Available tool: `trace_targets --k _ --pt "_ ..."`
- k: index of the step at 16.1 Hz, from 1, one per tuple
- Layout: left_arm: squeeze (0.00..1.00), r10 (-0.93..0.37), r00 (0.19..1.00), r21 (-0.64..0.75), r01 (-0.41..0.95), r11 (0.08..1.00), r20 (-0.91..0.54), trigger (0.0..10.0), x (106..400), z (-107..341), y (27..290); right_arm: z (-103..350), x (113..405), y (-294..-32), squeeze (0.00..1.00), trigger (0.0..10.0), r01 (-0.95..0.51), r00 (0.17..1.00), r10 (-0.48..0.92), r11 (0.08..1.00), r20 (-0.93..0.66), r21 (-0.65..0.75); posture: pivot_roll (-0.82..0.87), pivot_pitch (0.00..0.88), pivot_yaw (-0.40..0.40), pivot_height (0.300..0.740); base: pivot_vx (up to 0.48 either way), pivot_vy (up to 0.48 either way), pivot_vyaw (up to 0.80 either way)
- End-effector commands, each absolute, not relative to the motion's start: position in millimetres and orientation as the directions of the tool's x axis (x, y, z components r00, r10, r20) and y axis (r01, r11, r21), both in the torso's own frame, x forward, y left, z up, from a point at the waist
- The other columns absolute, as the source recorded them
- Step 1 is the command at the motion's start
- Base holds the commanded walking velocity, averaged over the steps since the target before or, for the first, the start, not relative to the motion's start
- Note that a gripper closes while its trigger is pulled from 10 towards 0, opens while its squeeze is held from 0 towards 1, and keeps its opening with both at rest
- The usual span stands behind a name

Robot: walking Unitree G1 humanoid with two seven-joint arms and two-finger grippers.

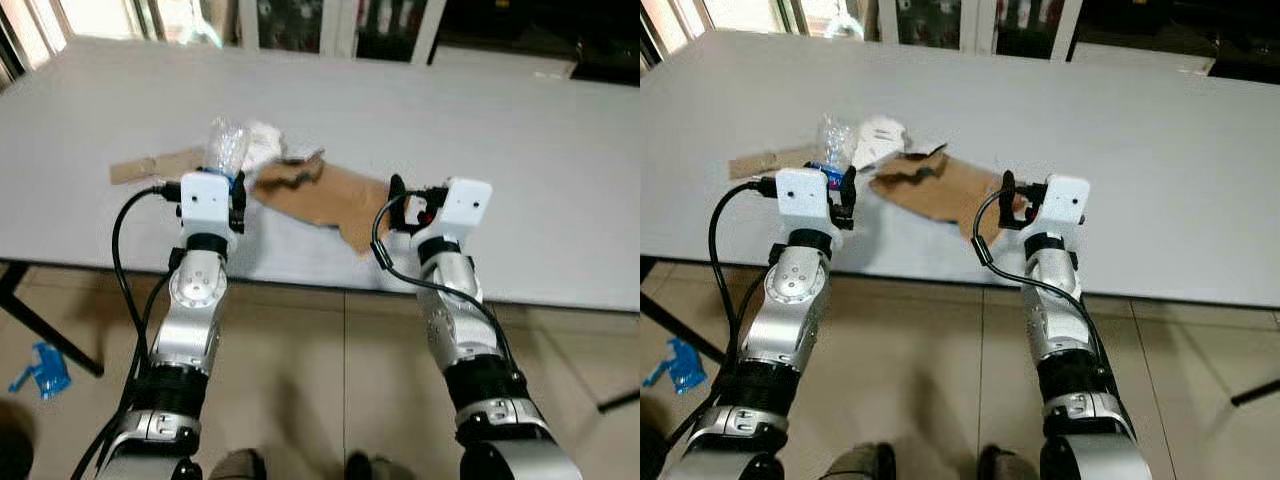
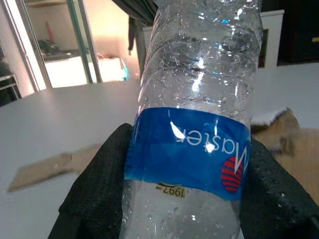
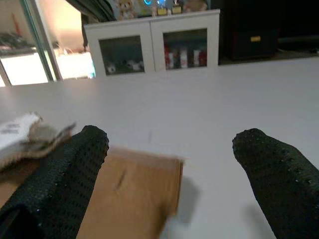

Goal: Picking trash to rubbish bin

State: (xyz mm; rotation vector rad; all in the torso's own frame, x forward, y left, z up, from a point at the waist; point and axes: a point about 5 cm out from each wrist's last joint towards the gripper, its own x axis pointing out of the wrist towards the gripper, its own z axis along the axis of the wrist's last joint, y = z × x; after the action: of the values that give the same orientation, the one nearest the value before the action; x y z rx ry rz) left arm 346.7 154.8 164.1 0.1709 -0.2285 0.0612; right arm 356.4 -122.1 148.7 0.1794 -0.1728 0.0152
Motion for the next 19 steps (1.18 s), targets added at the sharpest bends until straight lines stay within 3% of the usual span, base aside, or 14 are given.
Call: trace_targets --k 1,6,19 --pt "0.00 0.044 0.972 0.157 -0.082 0.984 0.230 10.0 346.3 163.2 154.0 144.9 355.7 -123.0 0.00 10.0 -0.024 0.988 -0.004 0.984 0.155 0.179 0.01 0.072 -0.044 0.740 -0.322 0.000 0.00" --pt "0.00 0.044 0.972 0.156 -0.081 0.984 0.229 10.0 346.1 163.1 153.4 144.8 355.4 -122.6 0.00 10.0 -0.026 0.988 -0.002 0.983 0.153 0.179 0.01 0.073 -0.044 0.740 -0.067 0.000 0.00" --pt "0.00 0.044 0.974 0.153 -0.080 0.985 0.224 10.0 346.3 162.1 153.8 143.8 355.3 -121.8 0.00 10.0 -0.029 0.989 0.002 0.983 0.147 0.182 0.01 0.076 -0.045 0.740 -0.356 0.000 0.00"
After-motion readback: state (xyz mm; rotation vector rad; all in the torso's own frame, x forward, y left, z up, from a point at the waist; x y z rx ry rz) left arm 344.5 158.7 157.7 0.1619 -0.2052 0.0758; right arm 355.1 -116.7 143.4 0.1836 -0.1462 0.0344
